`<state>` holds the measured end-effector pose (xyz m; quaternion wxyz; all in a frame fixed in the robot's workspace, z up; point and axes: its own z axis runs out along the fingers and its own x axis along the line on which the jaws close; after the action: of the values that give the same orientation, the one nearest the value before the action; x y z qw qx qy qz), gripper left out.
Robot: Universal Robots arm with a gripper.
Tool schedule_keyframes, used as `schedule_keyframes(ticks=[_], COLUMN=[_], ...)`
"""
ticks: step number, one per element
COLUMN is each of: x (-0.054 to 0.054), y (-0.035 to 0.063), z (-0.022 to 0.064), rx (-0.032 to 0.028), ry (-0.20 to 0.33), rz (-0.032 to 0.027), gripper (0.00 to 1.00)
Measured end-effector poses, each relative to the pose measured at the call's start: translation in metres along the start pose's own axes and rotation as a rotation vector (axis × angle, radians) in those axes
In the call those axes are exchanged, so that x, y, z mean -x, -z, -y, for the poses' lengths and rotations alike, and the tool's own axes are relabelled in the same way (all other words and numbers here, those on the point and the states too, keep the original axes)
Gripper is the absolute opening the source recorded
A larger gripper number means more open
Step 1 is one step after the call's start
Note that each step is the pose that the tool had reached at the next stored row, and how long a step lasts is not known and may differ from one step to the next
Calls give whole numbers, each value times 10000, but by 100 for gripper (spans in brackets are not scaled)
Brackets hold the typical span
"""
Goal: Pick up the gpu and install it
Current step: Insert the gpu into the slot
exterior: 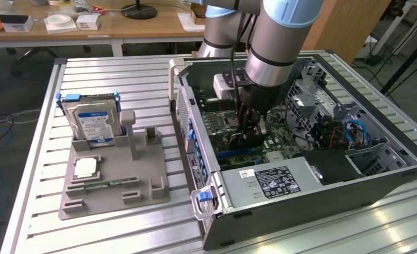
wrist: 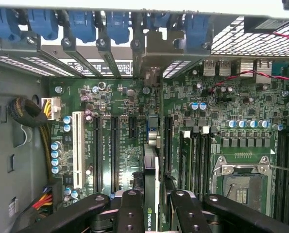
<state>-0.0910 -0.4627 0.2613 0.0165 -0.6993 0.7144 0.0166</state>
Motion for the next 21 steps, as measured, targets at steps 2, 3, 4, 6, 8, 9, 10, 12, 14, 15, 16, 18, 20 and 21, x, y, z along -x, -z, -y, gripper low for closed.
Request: schedule_keyframes(ticks=[2,3,4,6,8,9,10,12,14,15,16,18,20,21], x=[0,0,0,0,0,-1,-1,-3,-4,-5,-4,-3,-4,-4], y=[19,19,19,20,8,-2,-16,-40,-48,-52,-56,-58,-58,-56], z=[2,2,4,17,17,17,17,16,10,1,-14,-30,-29,-28], rx=[1,0,0,2,1,1,0,0,-5,-8,-13,-5,-12,-11], ry=[3,3,3,5,3,2,3,5,3,4,7,0,2,4], rz=[-6,-5,-5,-7,-6,-7,-8,-11,-16,-13,-5,-1,-2,-4], gripper=[26,26,26,26,26,26,26,26,26,26,26,26,26,26])
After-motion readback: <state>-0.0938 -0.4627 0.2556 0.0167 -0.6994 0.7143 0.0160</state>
